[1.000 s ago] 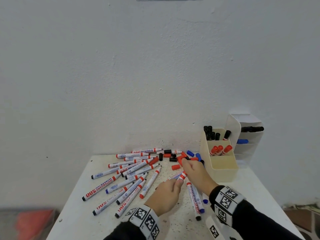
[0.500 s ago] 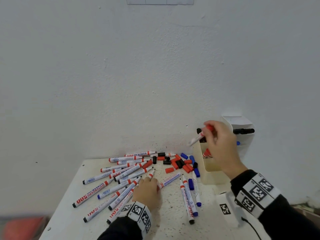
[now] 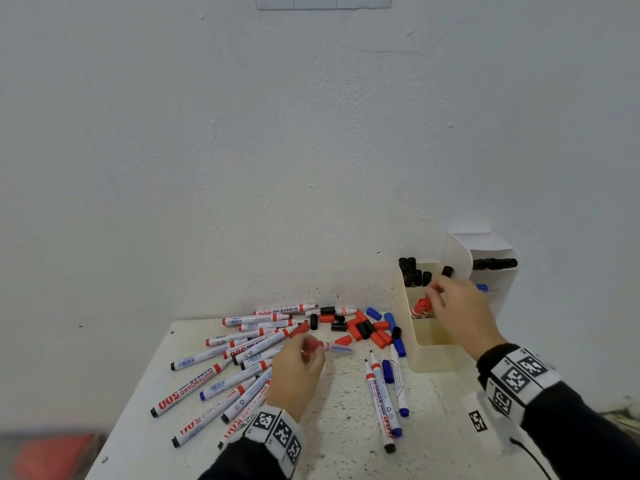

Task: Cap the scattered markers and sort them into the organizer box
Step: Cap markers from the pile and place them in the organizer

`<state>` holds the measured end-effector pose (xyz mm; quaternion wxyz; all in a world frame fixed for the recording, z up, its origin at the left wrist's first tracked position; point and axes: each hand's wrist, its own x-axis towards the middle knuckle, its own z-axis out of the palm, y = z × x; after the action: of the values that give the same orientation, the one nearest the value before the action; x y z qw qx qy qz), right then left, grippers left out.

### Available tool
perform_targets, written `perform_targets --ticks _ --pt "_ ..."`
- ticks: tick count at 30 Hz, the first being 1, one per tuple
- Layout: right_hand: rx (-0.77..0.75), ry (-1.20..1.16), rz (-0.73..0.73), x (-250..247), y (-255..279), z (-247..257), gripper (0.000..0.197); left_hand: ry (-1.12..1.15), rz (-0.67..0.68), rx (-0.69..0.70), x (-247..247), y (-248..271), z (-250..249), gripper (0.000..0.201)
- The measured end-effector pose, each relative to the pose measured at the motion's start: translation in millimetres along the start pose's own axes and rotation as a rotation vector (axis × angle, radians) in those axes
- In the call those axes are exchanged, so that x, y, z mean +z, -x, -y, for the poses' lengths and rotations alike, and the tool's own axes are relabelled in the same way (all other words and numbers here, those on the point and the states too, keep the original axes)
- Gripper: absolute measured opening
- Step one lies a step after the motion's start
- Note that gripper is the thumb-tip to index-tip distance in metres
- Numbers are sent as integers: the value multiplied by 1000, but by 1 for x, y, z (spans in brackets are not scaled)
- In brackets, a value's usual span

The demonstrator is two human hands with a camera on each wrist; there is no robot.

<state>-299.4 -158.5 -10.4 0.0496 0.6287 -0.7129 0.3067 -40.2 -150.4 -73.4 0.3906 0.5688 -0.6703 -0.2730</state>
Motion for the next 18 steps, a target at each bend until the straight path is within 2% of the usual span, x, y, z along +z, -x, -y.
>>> perform_targets --ticks 3,6,8,11,14,18 --pt "29 35 -3 1 -1 3 15 130 -89 24 -4 -2 -6 5" --pt "-89 36 -192 -2 2 21 7 261 -159 32 -9 -4 -13 4" --pt "-167 -95 -185 -2 4 41 8 305 -185 37 -12 -5 -16 7" --pt "-182 -271 103 17 9 72 13 298 -211 33 -19 -10 -17 19" --pt "-133 -314 414 51 15 91 18 229 -216 7 -26 -13 -15 11" --pt "-114 -217 662 86 19 102 26 45 -190 -30 -30 -18 1 18"
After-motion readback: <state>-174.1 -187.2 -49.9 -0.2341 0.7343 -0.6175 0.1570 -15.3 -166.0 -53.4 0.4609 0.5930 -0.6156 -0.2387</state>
